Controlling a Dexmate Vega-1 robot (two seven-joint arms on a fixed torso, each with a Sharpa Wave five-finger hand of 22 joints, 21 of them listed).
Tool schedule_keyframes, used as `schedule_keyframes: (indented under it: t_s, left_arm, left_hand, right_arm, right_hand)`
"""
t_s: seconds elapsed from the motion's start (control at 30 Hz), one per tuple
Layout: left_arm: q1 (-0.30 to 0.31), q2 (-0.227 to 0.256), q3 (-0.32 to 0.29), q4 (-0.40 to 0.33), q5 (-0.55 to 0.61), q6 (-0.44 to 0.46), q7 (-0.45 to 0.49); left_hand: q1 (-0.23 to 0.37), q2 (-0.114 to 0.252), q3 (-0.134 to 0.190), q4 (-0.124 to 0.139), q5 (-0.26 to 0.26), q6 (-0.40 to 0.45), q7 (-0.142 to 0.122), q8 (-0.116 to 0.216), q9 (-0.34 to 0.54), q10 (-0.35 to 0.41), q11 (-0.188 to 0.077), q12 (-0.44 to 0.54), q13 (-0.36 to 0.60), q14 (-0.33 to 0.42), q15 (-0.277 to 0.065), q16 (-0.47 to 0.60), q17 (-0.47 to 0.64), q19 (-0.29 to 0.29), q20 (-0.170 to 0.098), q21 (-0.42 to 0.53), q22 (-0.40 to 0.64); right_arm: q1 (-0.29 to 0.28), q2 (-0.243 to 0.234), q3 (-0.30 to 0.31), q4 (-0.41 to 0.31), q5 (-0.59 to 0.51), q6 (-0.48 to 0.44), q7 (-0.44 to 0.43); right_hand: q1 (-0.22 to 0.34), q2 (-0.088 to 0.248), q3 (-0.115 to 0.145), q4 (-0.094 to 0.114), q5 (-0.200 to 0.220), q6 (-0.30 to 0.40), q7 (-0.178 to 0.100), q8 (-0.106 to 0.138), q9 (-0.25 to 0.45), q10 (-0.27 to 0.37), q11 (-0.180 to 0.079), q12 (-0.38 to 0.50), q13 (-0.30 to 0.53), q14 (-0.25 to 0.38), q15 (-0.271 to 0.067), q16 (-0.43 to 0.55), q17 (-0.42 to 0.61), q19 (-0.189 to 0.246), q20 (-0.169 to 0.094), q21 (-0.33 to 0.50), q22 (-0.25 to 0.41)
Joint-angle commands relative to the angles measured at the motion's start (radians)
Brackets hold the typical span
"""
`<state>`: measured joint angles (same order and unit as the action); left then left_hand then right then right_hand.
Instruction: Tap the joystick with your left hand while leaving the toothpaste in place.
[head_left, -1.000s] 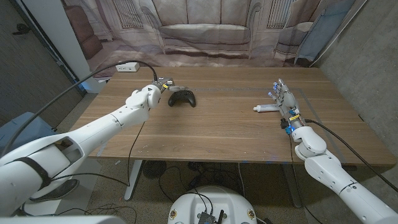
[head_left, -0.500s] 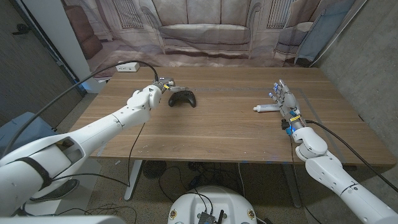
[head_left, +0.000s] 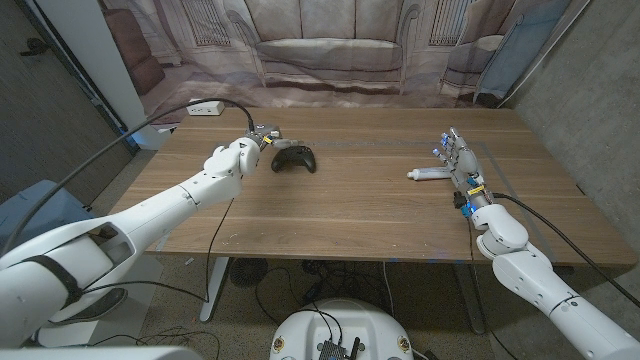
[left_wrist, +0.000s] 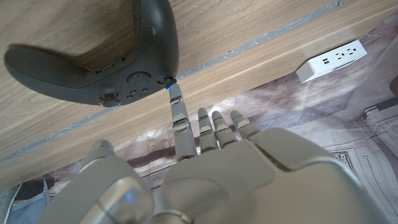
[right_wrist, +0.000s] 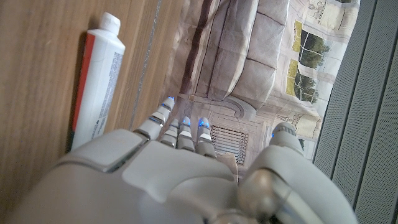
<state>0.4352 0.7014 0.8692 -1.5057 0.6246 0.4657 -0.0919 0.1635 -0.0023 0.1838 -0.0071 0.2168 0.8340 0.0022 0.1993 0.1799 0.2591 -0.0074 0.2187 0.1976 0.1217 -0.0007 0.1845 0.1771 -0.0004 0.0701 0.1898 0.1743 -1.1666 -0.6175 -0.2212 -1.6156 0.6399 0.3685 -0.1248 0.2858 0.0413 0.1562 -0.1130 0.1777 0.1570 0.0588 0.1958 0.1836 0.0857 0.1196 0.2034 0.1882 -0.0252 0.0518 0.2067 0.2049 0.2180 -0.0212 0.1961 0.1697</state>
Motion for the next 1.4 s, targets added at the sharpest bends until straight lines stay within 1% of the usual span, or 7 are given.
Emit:
schedule_keyframes:
  t_s: [0.03, 0.23, 0.3, 0.4, 1.07, 1.2, 1.4]
  left_arm:
    - [0.009, 0.007, -0.019, -0.02, -0.011, 0.009, 0.025]
    - [0.013, 0.009, -0.024, -0.025, -0.014, 0.013, 0.029]
    - [0.012, 0.01, -0.025, -0.023, -0.018, 0.01, 0.029]
    - [0.012, 0.01, -0.026, -0.022, -0.02, 0.01, 0.031]
    - [0.013, 0.012, -0.03, -0.028, -0.024, 0.012, 0.036]
    - [0.012, 0.012, -0.027, -0.026, -0.024, 0.013, 0.032]
    - [0.012, 0.01, -0.03, -0.022, -0.03, 0.008, 0.037]
  left_hand:
    - [0.005, 0.005, 0.004, -0.006, 0.005, -0.003, 0.003, -0.002, 0.002, 0.008, 0.002, 0.003, 0.002, 0.007, -0.003, 0.004, 0.001, 0.003, -0.003, 0.007, 0.005]
    - [0.008, 0.007, 0.004, -0.009, 0.003, -0.045, -0.001, -0.018, 0.003, 0.01, 0.008, 0.003, 0.002, 0.01, -0.001, 0.004, 0.001, 0.003, -0.002, 0.007, 0.005]
    - [0.01, 0.008, 0.004, -0.011, 0.002, -0.07, -0.01, -0.024, 0.003, 0.009, 0.009, 0.003, 0.003, 0.01, -0.001, 0.004, 0.001, 0.003, 0.0, 0.007, 0.005]
    - [0.011, 0.008, 0.003, -0.011, 0.002, -0.082, -0.008, -0.025, 0.003, 0.009, 0.016, 0.003, 0.003, 0.011, 0.003, 0.004, 0.001, 0.002, 0.002, 0.007, 0.005]
    - [0.011, 0.012, 0.002, -0.013, -0.001, -0.119, -0.008, -0.025, 0.004, 0.015, 0.011, 0.005, 0.003, 0.017, 0.0, 0.005, 0.001, 0.002, 0.008, 0.008, 0.006]
    - [0.011, 0.013, 0.001, -0.014, -0.003, -0.158, -0.02, -0.031, 0.005, 0.021, 0.01, 0.007, 0.003, 0.019, 0.0, 0.005, 0.001, 0.004, 0.01, 0.009, 0.006]
    - [0.01, 0.014, -0.004, -0.016, -0.006, -0.305, -0.036, -0.038, 0.006, 0.028, 0.007, 0.008, 0.004, 0.03, 0.004, 0.006, 0.001, 0.008, 0.019, 0.01, 0.006]
  right_arm:
    - [-0.002, -0.003, 0.004, -0.002, 0.0, -0.001, 0.003]
    - [-0.002, -0.004, 0.004, -0.004, -0.001, -0.002, 0.002]
    - [-0.002, -0.003, 0.004, -0.005, 0.0, -0.003, 0.0]
    - [-0.001, -0.002, 0.003, -0.003, -0.001, -0.002, 0.001]
    - [0.009, -0.001, 0.0, 0.005, -0.001, -0.003, 0.007]
    - [0.01, 0.001, 0.001, 0.007, 0.002, -0.003, 0.007]
    - [0.014, 0.004, 0.0, 0.013, 0.003, 0.001, 0.011]
  right_hand:
    - [-0.005, -0.001, 0.001, -0.004, 0.006, 0.004, -0.005, -0.003, 0.003, 0.008, 0.004, -0.002, 0.003, 0.002, 0.012, -0.001, 0.002, 0.003, 0.007, -0.003, 0.002]
    - [-0.005, -0.001, 0.0, -0.005, 0.006, 0.005, -0.005, -0.003, 0.003, 0.008, 0.003, -0.002, 0.003, 0.004, 0.011, 0.0, 0.002, 0.003, 0.007, -0.003, 0.002]
    - [-0.005, -0.001, 0.0, -0.005, 0.006, 0.004, -0.005, -0.003, 0.003, 0.007, 0.003, -0.002, 0.003, 0.004, 0.011, 0.0, 0.002, 0.004, 0.006, -0.003, 0.002]
    - [-0.005, -0.001, 0.0, -0.005, 0.006, 0.005, -0.005, -0.003, 0.003, 0.007, 0.004, -0.002, 0.003, 0.004, 0.011, 0.0, 0.002, 0.004, 0.006, -0.003, 0.002]
    - [-0.005, 0.001, 0.0, -0.006, 0.006, 0.005, -0.005, -0.003, 0.003, 0.007, 0.006, -0.003, 0.003, 0.004, 0.011, 0.0, 0.002, 0.003, 0.006, -0.003, 0.002]
    - [-0.005, 0.001, 0.0, -0.006, 0.006, 0.005, -0.005, -0.003, 0.003, 0.008, 0.003, -0.002, 0.003, 0.004, 0.01, -0.001, 0.002, 0.003, 0.006, -0.003, 0.002]
    - [-0.005, 0.001, 0.0, -0.007, 0.006, 0.004, -0.005, -0.003, 0.003, 0.008, 0.004, -0.003, 0.003, 0.004, 0.01, -0.001, 0.002, 0.004, 0.005, -0.003, 0.002]
